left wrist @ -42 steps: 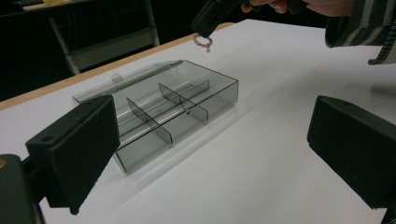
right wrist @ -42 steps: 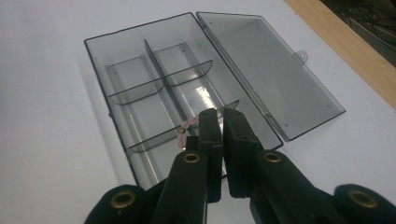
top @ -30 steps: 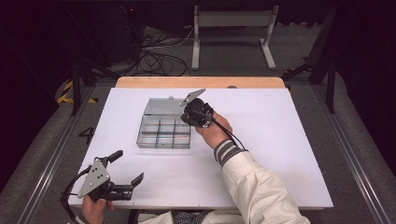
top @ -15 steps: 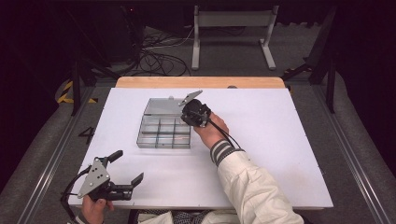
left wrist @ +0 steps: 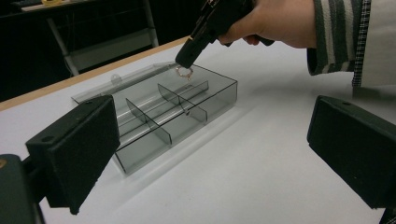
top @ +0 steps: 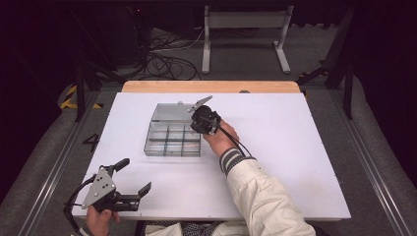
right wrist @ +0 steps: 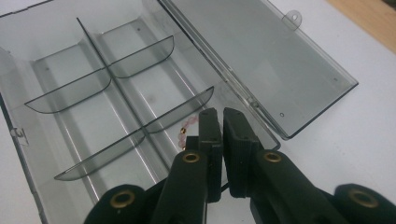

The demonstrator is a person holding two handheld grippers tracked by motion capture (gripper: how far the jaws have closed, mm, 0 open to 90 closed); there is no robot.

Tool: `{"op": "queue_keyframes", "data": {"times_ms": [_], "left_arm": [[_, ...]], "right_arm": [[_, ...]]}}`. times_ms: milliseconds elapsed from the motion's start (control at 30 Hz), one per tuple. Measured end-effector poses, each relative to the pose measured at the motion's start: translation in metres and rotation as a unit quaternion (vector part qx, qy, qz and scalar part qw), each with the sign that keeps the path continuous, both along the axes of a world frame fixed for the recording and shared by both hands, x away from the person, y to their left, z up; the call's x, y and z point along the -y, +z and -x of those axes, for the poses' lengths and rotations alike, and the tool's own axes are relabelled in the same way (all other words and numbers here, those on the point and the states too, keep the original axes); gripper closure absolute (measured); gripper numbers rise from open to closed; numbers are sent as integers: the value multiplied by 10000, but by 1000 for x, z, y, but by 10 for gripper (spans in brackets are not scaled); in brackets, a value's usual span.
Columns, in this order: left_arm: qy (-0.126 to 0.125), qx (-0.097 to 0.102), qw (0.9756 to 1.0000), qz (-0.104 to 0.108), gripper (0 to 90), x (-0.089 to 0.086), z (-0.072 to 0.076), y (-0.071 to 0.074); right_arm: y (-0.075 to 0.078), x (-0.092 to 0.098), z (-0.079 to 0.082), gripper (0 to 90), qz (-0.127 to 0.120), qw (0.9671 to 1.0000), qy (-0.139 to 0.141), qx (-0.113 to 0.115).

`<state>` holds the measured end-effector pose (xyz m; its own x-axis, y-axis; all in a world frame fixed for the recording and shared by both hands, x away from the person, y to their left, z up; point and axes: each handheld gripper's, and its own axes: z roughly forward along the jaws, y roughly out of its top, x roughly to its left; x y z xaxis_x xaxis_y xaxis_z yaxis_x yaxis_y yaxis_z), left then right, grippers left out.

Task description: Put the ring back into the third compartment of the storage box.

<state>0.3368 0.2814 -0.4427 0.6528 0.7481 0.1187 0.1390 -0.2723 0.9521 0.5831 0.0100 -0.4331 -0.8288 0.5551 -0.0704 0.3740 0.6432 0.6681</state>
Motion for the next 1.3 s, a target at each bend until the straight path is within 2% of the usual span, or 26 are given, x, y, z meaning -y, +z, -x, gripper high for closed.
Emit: {"op": "queue_keyframes", "data": {"times_ms": [300,400,600,967,1033,1067,1100,1233,1267,1300], "left_arm": [[-4,-8,10000,6,28,0,0,0],[-4,22,10000,-21,28,0,0,0],[-7,2,10000,-6,29,0,0,0],[-5,14,10000,-12,29,0,0,0],[-11,-5,10000,-6,29,0,0,0],[-10,-6,10000,-9,29,0,0,0],[-8,-3,10000,-7,29,0,0,0],[-3,-23,10000,23,29,0,0,0],[-6,-3,10000,-3,29,0,0,0],[-11,-8,10000,-4,29,0,0,0]], "right_arm": [[-6,-1,-4,869,-19,9998,-4,-223],[-7,-1,-4,900,14,9997,-8,-234],[-10,-4,-4,900,86,9997,21,-216],[-5,-1,-2,894,-17,9996,43,-264],[-2,1,-1,864,-108,9996,69,-264],[3,3,1,811,-211,9994,85,-253],[3,3,1,811,-211,9994,85,-253],[15,10,6,602,-503,9983,148,-260],[15,10,6,602,-503,9983,148,-260],[20,12,9,522,-608,9977,185,-235]]}}
